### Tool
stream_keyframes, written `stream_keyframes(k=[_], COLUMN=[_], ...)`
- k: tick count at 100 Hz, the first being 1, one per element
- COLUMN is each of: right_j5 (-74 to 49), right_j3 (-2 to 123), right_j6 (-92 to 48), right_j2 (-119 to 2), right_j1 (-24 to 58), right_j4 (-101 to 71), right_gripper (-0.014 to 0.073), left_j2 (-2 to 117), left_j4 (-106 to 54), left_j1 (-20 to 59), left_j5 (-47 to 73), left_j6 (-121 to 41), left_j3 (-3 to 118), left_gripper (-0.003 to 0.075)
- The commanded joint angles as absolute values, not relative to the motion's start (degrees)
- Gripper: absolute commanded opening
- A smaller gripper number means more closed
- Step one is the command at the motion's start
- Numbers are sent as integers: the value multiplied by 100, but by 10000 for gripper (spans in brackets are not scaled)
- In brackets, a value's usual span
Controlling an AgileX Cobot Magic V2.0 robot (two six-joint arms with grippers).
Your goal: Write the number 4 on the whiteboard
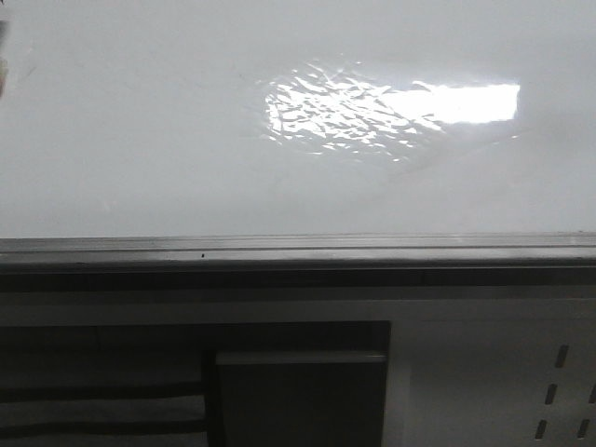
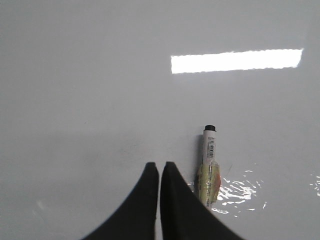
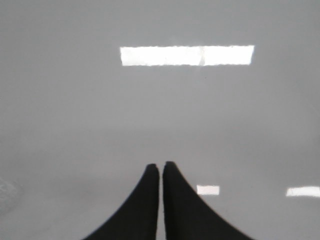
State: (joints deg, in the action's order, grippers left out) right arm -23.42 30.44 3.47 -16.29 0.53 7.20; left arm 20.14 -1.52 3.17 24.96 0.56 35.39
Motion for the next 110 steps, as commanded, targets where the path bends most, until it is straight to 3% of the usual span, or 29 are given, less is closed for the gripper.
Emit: stream_keyframes(k=[1, 5, 9, 13, 20, 26, 77, 110], right_j5=[-1865, -1865, -1865, -1865, -1865, -1865, -1865, -1865], right_j3=[3237, 3237, 3237, 3237, 3237, 3237, 3237, 3237], right_j6=[314, 314, 314, 314, 314, 314, 314, 314], right_j2=[-1741, -1741, -1741, -1741, -1741, -1741, -1741, -1741], right_j1=[10, 10, 10, 10, 10, 10, 10, 10], right_j4=[833, 848, 858, 858, 858, 858, 811, 811], right_gripper=[139, 239, 349, 409, 479, 489, 489, 489], left_j2=[2098, 2098, 2098, 2098, 2098, 2098, 2252, 3717], left_j4=[-94, 35, 184, 281, 362, 348, -152, -136], left_j1=[316, 316, 316, 316, 316, 316, 316, 801], left_j5=[2084, 2084, 2084, 2084, 2084, 2084, 1997, 1966], left_j6=[69, 69, 69, 69, 69, 69, 69, 48], left_j3=[3734, 3734, 3734, 3734, 3734, 3734, 3734, 3734], left_gripper=[52, 119, 241, 331, 488, 540, 546, 546])
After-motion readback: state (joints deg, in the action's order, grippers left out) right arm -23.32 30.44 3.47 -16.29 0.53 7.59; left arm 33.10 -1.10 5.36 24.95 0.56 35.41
